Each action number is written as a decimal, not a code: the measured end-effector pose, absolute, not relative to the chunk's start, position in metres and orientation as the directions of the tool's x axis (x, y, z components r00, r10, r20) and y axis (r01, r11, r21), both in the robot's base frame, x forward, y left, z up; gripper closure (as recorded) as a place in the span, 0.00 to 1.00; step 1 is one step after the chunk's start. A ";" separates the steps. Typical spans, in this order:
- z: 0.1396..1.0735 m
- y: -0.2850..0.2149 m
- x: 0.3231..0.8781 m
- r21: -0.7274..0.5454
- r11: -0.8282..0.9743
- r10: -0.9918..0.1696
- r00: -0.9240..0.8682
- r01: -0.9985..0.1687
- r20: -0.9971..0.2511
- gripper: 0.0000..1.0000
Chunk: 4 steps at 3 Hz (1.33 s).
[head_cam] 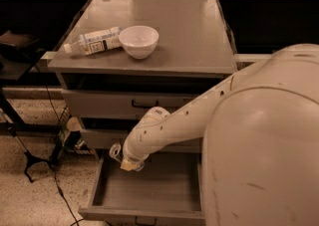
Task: Place redbull can into bottom drawer
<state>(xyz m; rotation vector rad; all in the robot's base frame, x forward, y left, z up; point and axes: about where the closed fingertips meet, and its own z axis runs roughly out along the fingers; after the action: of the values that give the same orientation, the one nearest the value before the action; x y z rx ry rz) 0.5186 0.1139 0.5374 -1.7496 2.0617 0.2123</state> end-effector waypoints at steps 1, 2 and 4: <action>0.529 0.118 0.514 -0.169 0.186 -0.931 -0.118 -0.968 -0.347 1.00; 0.529 0.117 0.514 -0.169 0.185 -0.931 -0.117 -0.968 -0.347 1.00; 0.504 0.142 0.518 -0.165 0.172 -0.936 -0.110 -0.971 -0.334 1.00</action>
Offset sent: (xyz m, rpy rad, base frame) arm -0.0038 -0.0011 -0.0071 -0.0665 -0.0028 0.0074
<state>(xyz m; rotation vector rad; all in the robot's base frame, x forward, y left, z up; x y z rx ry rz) 0.5183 0.1418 0.5036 -1.8091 2.0961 0.1349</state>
